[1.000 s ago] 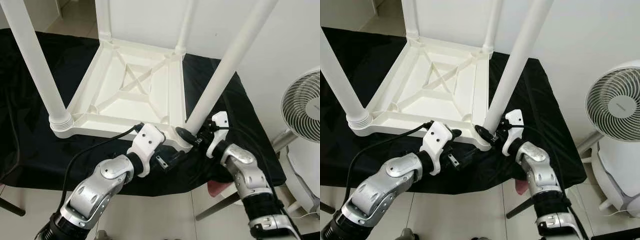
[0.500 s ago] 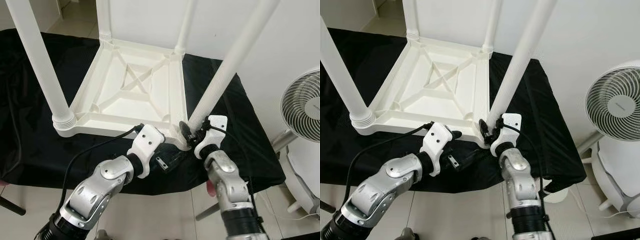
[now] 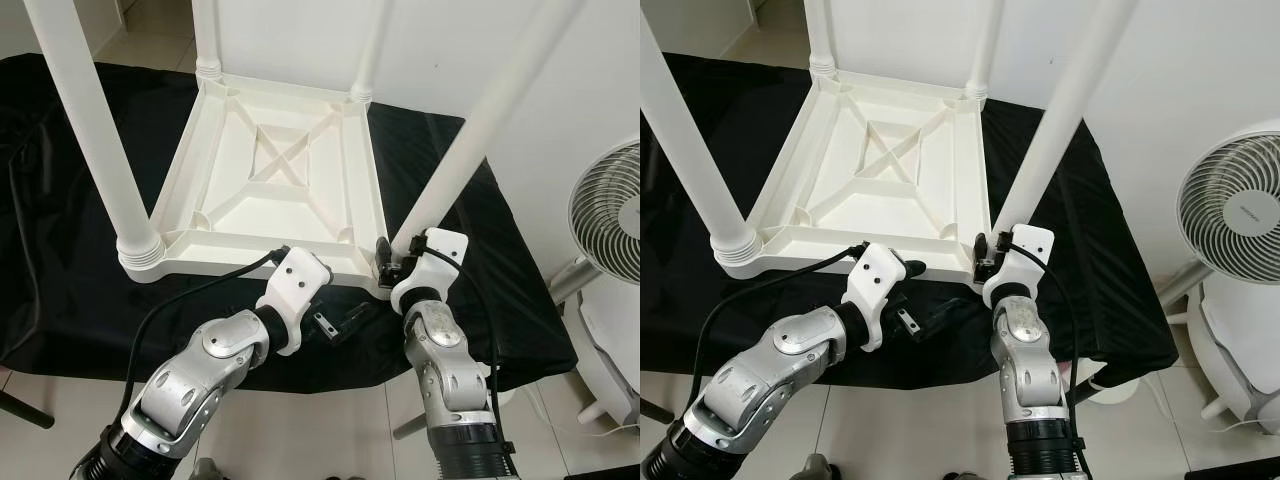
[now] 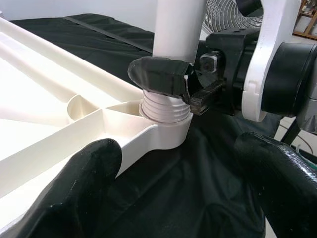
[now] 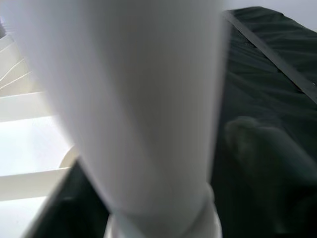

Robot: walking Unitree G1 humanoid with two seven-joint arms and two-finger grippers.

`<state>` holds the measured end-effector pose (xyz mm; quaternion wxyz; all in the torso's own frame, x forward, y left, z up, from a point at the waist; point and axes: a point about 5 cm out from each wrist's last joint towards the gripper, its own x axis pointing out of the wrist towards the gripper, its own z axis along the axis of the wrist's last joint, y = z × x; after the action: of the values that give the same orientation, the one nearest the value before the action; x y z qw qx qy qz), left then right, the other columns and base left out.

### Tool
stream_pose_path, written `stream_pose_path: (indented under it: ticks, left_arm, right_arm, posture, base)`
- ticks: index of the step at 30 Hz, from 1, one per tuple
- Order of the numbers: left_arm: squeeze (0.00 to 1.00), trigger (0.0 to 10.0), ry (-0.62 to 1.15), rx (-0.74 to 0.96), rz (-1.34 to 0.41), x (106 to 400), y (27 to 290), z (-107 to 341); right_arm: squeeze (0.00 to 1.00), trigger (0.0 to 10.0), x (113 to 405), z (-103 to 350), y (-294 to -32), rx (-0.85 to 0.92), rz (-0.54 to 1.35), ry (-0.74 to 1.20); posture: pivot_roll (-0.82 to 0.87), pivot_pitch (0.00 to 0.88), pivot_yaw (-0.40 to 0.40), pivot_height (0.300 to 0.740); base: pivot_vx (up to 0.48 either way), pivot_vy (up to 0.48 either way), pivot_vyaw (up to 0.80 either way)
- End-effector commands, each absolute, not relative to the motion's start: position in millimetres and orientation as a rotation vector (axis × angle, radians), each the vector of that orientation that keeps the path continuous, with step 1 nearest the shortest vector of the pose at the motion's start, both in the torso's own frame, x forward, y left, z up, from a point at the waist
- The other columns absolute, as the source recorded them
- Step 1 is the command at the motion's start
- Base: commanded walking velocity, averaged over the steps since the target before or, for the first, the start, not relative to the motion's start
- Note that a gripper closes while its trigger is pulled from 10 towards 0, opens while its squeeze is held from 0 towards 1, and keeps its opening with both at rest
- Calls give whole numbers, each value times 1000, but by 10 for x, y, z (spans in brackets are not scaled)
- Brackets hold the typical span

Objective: Building children table

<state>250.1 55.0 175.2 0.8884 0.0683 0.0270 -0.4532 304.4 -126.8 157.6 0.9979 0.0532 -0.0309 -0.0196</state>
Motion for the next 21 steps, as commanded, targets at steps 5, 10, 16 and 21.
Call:
stream_pose_path:
  ticks: [5,10,16,21]
  left_arm:
    - [0,10000,71,138,-1037,2430,492,1741]
    - [0,10000,75,139,-1039,2426,500,1736]
    - [0,10000,75,146,-1048,2435,499,1735]
    - [0,10000,70,150,-1051,2447,496,1746]
  right_arm:
    - [1000,10000,3068,1596,-1355,80,71,-83]
    - [0,10000,3085,1665,-1425,36,286,-110]
    - [0,10000,3111,1663,-1573,-69,534,-117]
    - [0,10000,3204,1645,-1601,-78,641,-106]
  posture:
    - [55,126,-114,740]
    - [57,124,-110,740]
    - [53,113,-103,740]
    - [59,103,-100,740]
  base:
    - [0,0,0]
    - [0,0,0]
    - [0,0,0]
    - [0,0,0]
